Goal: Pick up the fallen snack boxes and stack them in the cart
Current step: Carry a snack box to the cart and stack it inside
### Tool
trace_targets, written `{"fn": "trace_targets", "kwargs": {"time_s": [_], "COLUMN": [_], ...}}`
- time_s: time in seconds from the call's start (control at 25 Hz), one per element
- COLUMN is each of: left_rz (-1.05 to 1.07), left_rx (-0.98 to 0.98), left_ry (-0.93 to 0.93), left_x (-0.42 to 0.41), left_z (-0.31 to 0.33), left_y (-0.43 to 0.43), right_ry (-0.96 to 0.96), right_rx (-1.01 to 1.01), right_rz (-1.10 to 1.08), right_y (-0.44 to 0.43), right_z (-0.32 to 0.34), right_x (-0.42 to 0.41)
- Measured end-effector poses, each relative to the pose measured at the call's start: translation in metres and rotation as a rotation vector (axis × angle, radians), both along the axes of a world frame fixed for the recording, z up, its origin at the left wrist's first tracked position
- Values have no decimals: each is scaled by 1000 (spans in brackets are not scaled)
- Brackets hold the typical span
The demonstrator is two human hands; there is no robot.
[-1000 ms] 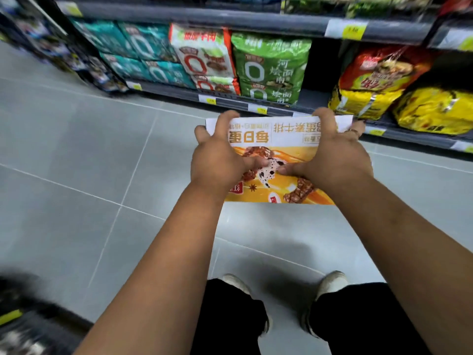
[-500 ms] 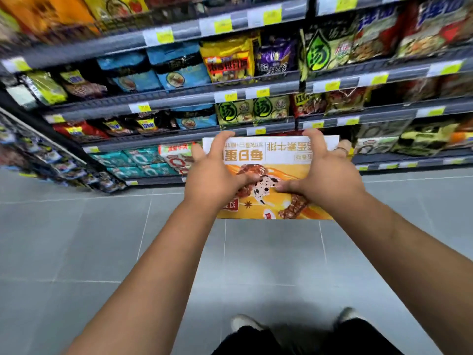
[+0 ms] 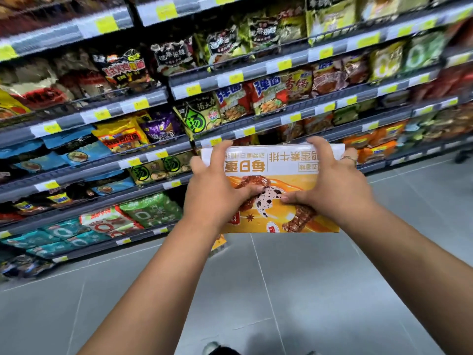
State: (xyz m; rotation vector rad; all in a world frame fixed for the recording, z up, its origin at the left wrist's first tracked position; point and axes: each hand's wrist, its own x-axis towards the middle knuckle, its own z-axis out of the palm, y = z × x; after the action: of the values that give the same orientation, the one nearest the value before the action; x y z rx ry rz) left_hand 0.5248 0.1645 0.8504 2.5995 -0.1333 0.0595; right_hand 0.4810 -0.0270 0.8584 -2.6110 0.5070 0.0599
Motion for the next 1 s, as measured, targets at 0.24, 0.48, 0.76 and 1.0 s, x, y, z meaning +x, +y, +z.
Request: {"fn": "trace_targets", "kwargs": {"time_s": [0.24, 0.48, 0.76, 1.0], "left_rz": [-203, -393, -710, -921], "left_rx": [-15, -44, -26, 4], "left_ry": [46, 93, 48, 61], "left_x": [35, 103, 194, 230], "left_z": [-12, -38, -25, -25], "left_y": [-135, -262, -425, -582], "right_ry": [61, 94, 43, 11], "right_rx": [7, -11, -4, -18], "right_rz": [-181, -374, -655, -865], "right_y": [-125, -232, -356, -476], "right_z": [-3, -21, -11, -18], "right_x": [-3, 33, 78, 89]}}
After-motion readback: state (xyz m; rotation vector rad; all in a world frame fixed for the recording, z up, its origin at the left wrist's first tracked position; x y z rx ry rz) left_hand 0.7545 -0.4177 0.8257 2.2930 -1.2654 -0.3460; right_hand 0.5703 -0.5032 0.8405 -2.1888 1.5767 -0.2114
